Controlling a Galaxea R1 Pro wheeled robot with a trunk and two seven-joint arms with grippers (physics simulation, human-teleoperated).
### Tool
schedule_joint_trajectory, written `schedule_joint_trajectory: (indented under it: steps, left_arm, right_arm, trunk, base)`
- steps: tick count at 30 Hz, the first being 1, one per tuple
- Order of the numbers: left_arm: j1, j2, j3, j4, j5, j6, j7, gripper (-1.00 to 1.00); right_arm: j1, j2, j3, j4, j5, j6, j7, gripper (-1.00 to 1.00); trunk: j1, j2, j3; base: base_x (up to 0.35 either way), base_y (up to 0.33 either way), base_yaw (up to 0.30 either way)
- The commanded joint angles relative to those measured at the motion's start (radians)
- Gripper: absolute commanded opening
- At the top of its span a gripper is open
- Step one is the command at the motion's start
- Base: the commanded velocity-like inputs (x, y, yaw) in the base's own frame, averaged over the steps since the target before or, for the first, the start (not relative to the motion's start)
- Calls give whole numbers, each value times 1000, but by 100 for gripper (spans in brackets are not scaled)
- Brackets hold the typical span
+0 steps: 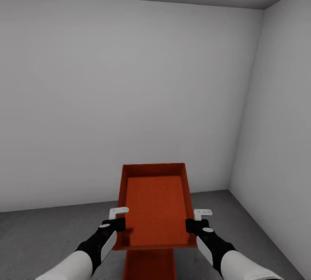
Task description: Move the two storage containers from the living room to the garage. In the garage, place one container on the floor and stack the other container on top of it (either order is fine).
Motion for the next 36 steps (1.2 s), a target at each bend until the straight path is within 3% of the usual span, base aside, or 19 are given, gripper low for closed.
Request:
schedule_joint_trajectory:
  steps: [1, 36]
  left_arm:
    - [0, 32, 16, -17, -13, -37, 25, -100]
    - [0, 32, 15, -15, -13, -37, 25, -100]
  right_arm:
    - [0, -4, -1, 3, -9, -3, -8, -100]
    - [0, -4, -1, 3, -10, -3, -8, -100]
  trunk:
    - [0, -1, -2]
    - [0, -1, -59]
  base:
    - [0, 0, 0]
    - [0, 0, 0]
